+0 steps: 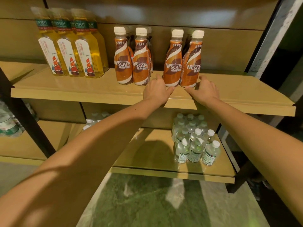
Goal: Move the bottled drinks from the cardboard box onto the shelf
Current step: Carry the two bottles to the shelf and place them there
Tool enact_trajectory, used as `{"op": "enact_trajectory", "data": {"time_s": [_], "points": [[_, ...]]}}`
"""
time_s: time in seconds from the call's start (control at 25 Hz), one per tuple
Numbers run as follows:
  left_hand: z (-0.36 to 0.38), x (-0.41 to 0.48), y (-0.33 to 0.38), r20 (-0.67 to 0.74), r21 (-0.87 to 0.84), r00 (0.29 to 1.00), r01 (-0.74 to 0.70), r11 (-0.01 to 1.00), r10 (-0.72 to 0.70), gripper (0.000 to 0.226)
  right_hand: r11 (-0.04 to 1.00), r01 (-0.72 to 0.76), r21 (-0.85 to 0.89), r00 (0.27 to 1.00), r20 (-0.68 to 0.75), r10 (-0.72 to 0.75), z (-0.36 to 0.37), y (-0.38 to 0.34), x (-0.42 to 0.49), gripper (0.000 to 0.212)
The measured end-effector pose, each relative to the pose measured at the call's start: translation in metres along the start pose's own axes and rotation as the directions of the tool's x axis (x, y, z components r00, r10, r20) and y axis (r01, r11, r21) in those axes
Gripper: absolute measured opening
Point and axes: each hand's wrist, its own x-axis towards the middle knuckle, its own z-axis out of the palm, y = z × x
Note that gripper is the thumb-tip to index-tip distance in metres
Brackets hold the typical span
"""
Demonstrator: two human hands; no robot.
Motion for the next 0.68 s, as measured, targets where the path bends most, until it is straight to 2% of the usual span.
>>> {"op": "enact_trajectory", "data": {"time_s": [0.2,0.68], "points": [[-0.0028,-0.0023,-0.0013,0.056,-0.004,0.998,0.005,1.0,-0.005,0.053,0.999,-0.002,0.042,1.0,0.026,0.001,0.0003,0.001,0.0005,0.063],[0.0014,-0.0022,-0.0018,0.035,0.048,0.999,-0.023,0.999,0.022,0.051,0.999,0.015,0.041,1.0,0.024,-0.016,-0.0019,0.0007,-0.0028,0.059]]}}
